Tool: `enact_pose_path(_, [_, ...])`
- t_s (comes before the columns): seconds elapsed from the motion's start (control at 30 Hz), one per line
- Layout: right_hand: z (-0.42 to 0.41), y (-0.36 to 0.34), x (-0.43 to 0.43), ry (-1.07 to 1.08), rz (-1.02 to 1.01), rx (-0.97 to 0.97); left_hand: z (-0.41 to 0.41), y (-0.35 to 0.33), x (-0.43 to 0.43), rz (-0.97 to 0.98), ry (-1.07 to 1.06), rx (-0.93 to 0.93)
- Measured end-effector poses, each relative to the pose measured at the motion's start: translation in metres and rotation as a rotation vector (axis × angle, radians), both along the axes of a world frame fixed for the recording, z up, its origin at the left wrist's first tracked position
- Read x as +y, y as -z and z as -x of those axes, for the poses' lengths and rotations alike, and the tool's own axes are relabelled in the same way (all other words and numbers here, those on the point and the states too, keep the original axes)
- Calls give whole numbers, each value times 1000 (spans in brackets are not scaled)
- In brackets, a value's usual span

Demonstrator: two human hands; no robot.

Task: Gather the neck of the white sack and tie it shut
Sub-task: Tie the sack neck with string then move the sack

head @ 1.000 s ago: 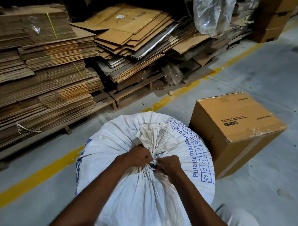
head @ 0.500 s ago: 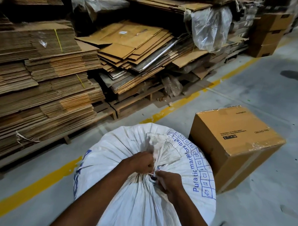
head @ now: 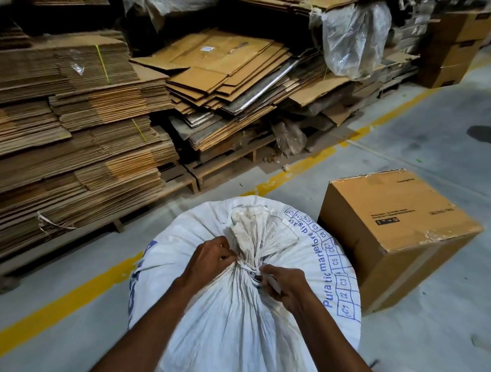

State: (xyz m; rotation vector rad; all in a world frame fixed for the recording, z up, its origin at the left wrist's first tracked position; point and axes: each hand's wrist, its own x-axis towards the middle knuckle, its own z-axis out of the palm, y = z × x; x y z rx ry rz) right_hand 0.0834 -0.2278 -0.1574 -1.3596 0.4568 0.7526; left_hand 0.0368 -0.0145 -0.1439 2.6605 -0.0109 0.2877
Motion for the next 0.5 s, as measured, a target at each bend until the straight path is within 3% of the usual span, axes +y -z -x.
enact_pose_path(0.13, [4, 3, -9, -27, -33, 119, 1, 9, -17, 292, -149, -10])
enact_pose_path(0.27, [7, 6, -17, -54, -93, 172, -2, 11, -29, 371, -142, -61])
enact_pose_path(0.5, [5, -2, -14, -110, -153, 208, 10, 20, -27, -70, 160, -177])
